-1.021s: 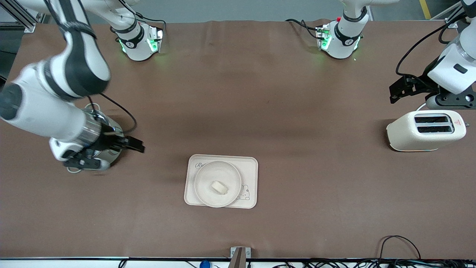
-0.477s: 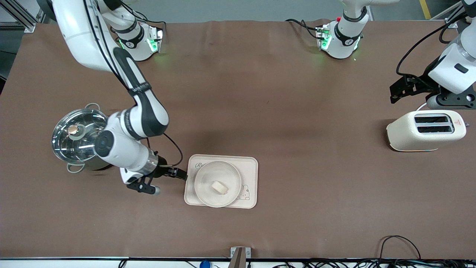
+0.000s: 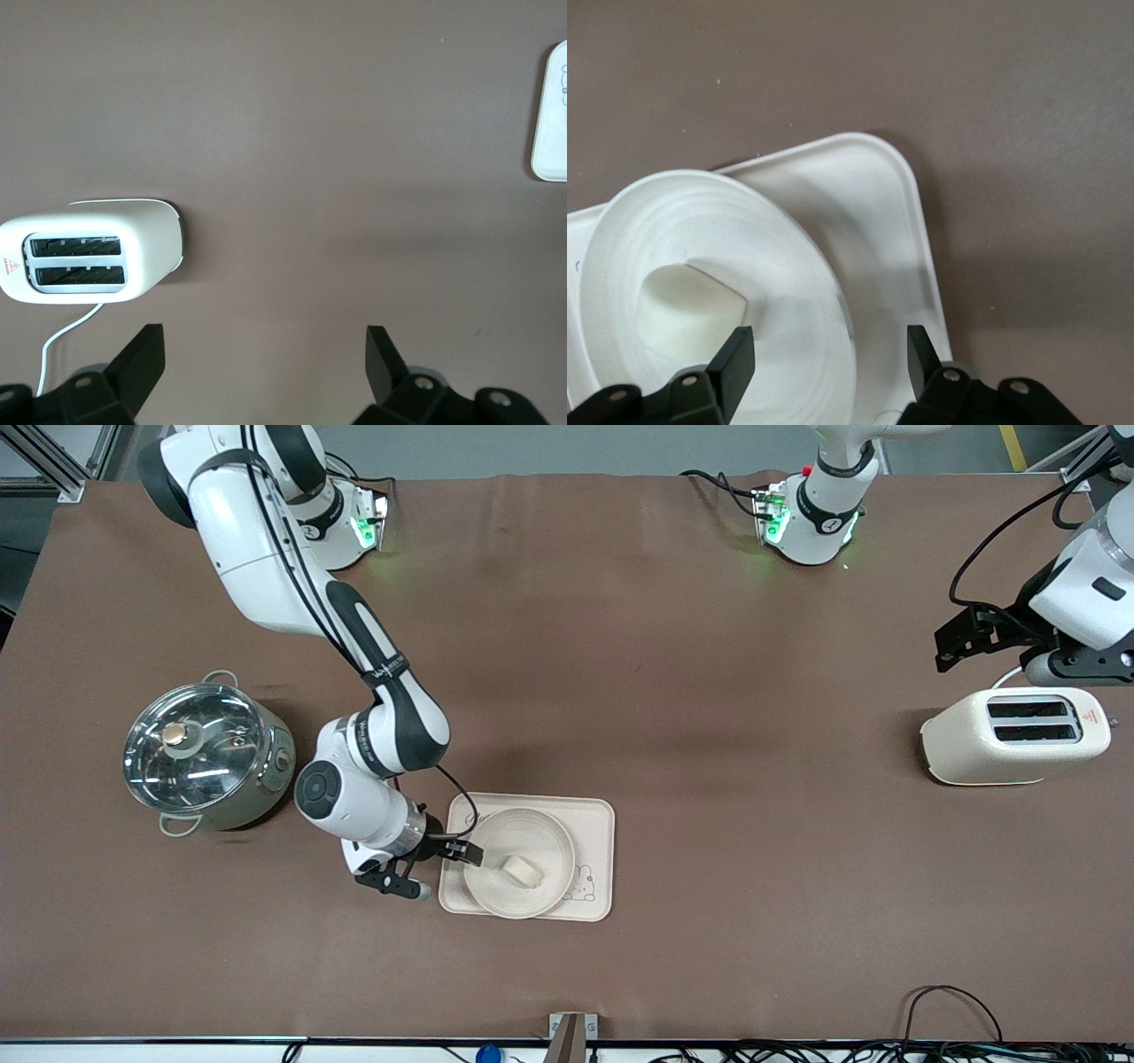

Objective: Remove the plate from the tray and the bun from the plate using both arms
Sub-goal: 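Lower the right gripper and close it on the plate rim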

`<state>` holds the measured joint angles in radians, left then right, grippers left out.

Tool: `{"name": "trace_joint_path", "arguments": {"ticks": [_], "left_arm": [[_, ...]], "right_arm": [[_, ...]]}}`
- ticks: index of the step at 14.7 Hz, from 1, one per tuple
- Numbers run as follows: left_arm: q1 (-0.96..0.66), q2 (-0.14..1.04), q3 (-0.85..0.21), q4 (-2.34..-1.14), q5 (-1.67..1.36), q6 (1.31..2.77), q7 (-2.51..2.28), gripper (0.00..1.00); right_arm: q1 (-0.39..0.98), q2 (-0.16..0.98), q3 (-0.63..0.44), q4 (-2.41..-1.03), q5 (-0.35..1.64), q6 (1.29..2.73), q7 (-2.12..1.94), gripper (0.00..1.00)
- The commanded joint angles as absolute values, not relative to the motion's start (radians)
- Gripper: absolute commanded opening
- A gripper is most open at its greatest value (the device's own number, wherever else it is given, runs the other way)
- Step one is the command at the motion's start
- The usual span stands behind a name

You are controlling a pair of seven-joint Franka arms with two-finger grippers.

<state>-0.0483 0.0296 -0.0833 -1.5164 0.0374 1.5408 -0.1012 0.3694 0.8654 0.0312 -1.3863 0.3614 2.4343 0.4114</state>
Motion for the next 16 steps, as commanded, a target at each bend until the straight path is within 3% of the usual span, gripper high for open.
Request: {"name": "trace_joint_path", "arguments": {"ticks": [1, 6, 14, 16], "left_arm": [[-0.046, 0.031, -0.080, -1.502, 0.014, 1.534, -0.094, 1.00], [-0.046, 0.026, -0.080, -1.502, 0.014, 1.532, -0.094, 1.00], [-0.046, 0.021, -0.080, -1.487, 0.018, 1.531, -0.106, 1.00], [-0.040, 0.023, -0.080, -1.483, 0.015, 1.531, -0.103, 1.00]], "right_arm": [[0.388, 0.891, 0.028, -1.359, 0.387, 2.465, 0.425, 0.51], [0.388, 0.897, 0.028, -1.359, 0.387, 2.467, 0.416, 0.21], [0.390, 0.904, 0.026, -1.368, 0.382, 2.517, 0.403, 0.21], [0.390, 0.904, 0.026, -1.368, 0.382, 2.523, 0.402, 0.17]]}}
